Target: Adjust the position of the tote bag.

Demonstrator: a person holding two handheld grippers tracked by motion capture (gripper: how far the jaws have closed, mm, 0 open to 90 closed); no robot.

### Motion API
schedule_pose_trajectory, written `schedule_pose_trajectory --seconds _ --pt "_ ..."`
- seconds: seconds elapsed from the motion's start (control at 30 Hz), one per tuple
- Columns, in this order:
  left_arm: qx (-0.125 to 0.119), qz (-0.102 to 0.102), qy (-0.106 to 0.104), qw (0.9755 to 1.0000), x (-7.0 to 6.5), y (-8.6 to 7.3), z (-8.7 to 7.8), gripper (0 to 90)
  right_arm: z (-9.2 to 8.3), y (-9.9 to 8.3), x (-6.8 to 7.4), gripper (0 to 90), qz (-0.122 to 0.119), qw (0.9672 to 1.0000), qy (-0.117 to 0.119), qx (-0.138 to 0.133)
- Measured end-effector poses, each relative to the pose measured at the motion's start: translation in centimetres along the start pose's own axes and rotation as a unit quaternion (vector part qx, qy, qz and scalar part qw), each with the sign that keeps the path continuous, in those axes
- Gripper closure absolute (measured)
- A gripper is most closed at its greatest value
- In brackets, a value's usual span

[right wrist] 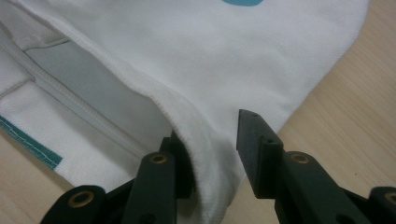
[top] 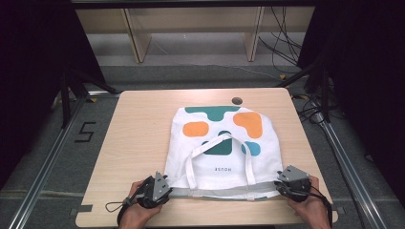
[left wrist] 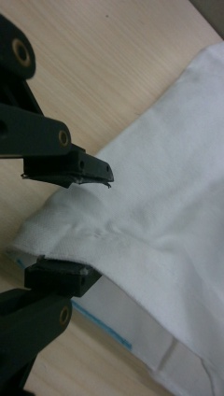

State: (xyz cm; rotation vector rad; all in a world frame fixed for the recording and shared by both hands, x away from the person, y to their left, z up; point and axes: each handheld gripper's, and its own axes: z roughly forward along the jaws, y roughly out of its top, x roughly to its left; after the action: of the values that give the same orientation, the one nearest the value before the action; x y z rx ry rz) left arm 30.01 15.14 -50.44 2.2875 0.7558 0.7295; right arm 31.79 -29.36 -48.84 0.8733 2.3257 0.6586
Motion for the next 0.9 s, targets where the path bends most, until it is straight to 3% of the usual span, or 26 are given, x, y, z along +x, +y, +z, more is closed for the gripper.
schedule_pose_trajectory --seconds 0.07,0.13,0.2,0.37,0.47,0.6,0.63,0.8,0.9 --pt "0.002 -0.003 0.004 1.0000 0.0 -0.1 0.0 55.6 0.0 0.0 0.0 69.6 0.002 1.0000 0.000 -0.001" --pt "0.006 -0.002 0.013 0.9999 -0.2 -0.1 0.0 54.1 -0.2 0.0 0.0 76.9 -0.001 0.9999 0.007 -0.009" --pt "0.015 0.006 0.020 0.9997 -0.3 -0.2 -0.3 52.7 -0.4 0.0 0.0 78.8 0.010 0.9999 0.005 -0.014" --pt "0.015 -0.017 0.023 0.9995 -0.4 -0.5 -0.6 51.6 -0.4 -0.1 -0.2 79.1 0.022 0.9995 0.008 -0.020" --pt "0.036 -0.023 0.024 0.9988 -0.3 -0.4 -0.1 49.0 -0.5 -0.1 -0.1 77.2 0.027 0.9994 0.007 -0.023" --pt "0.015 -0.026 0.026 0.9992 -0.4 0.3 0.4 49.5 -0.3 -0.2 -0.2 75.2 0.021 0.9995 0.011 -0.020" --pt "0.004 -0.029 0.017 0.9994 -0.4 0.5 0.6 49.4 -0.3 -0.2 -0.2 74.6 0.024 0.9994 0.010 -0.020" --pt "-0.009 -0.024 0.009 0.9996 -0.1 1.0 1.4 51.4 -0.1 -0.2 -0.3 72.3 0.023 0.9996 0.011 -0.015" --pt "-0.010 -0.010 -0.003 0.9999 0.1 1.3 1.7 53.3 -0.1 -0.2 -0.3 72.1 0.025 0.9995 0.009 -0.015"
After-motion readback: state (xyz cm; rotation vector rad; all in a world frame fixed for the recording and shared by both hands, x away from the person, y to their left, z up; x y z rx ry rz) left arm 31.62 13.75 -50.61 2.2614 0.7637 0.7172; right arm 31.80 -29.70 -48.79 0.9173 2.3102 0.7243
